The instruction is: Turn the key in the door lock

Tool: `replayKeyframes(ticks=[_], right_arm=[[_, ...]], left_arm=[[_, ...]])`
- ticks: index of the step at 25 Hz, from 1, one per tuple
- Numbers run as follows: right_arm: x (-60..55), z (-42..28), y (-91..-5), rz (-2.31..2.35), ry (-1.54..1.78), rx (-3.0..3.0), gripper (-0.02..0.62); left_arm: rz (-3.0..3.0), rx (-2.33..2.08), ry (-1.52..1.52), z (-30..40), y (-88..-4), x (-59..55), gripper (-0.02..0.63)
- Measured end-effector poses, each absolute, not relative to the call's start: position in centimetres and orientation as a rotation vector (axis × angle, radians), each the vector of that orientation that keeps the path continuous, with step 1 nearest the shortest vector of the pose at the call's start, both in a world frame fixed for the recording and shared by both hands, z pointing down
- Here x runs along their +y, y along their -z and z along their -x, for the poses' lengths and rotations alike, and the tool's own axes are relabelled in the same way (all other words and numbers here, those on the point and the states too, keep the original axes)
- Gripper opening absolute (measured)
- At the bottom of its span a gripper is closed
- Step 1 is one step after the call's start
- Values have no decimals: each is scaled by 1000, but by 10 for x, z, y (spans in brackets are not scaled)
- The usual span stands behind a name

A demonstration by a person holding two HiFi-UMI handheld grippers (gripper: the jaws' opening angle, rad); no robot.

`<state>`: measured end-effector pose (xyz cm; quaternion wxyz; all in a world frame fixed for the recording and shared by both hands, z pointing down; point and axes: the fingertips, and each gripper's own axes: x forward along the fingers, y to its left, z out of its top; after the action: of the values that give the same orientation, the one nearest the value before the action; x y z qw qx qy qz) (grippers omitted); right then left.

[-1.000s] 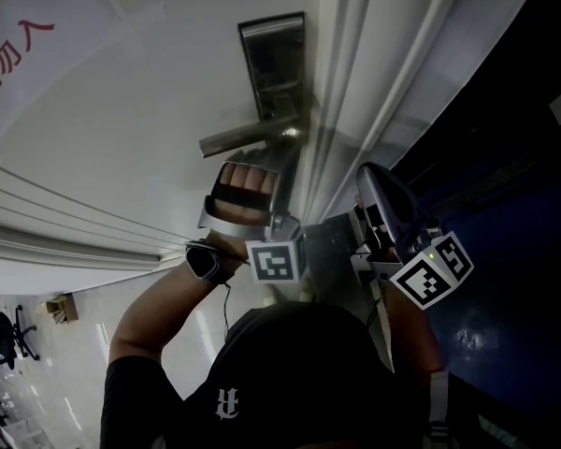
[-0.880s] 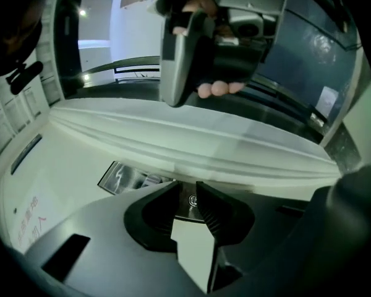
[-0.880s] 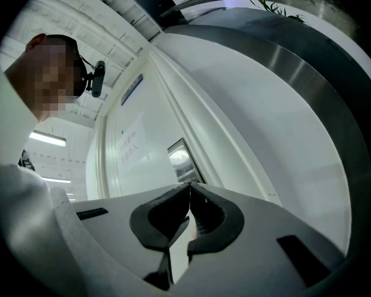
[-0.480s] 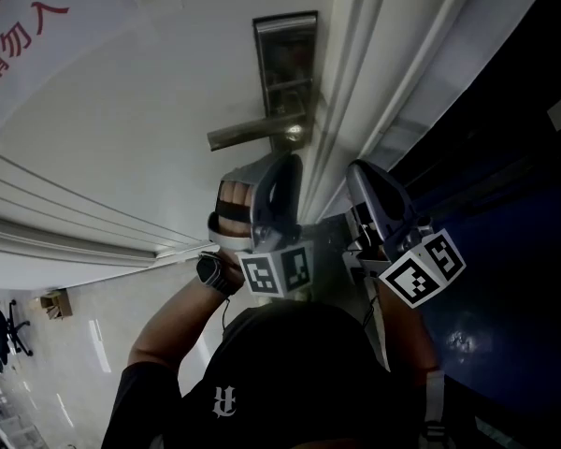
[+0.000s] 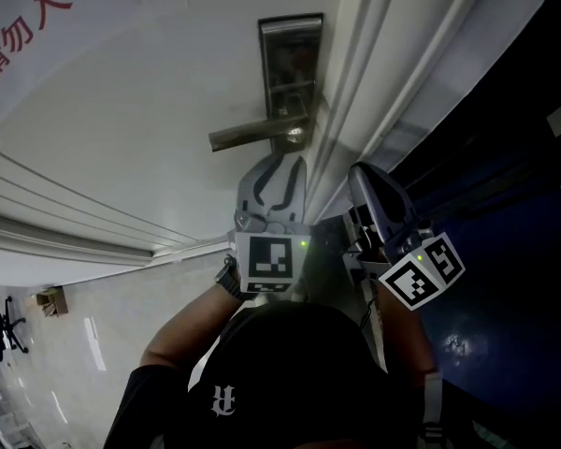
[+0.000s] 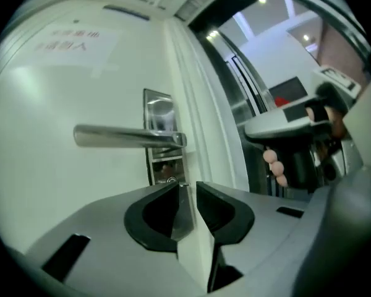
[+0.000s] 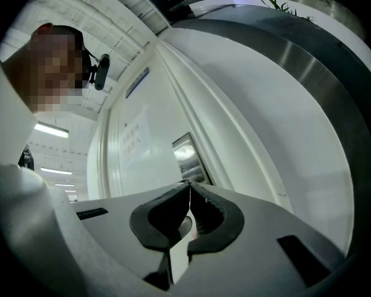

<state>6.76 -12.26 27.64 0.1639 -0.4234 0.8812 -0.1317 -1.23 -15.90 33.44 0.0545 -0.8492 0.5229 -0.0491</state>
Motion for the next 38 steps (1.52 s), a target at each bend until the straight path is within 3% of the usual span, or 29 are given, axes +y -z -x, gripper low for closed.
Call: replayKeyframes(ticks=[4,11,18,26,34,38], right_arm=[[-124,-68,-276,1202,377,2516,14],[-125,-71,-279,1198,391,2520,15],[-128,-76,-280,1192,408,2517,14],[-132,-79,-288,1174,460,2524,14],[-134,-81,-289,1152,488,2517,14],[-133,-79,-290,1139,495,2525,14]], left_arm=[[2890,1704,-148,14,-343,-167,67],[3267,1763,-942,17,-340,-182,69],[3347,1813,-1367,17,-346,-198,67],[3238,1890,-1351,15,-346,-201,41],[3124,1934,-934,14,-342,-201,41],[3167,1959,-1068,14,-343,-203,41]])
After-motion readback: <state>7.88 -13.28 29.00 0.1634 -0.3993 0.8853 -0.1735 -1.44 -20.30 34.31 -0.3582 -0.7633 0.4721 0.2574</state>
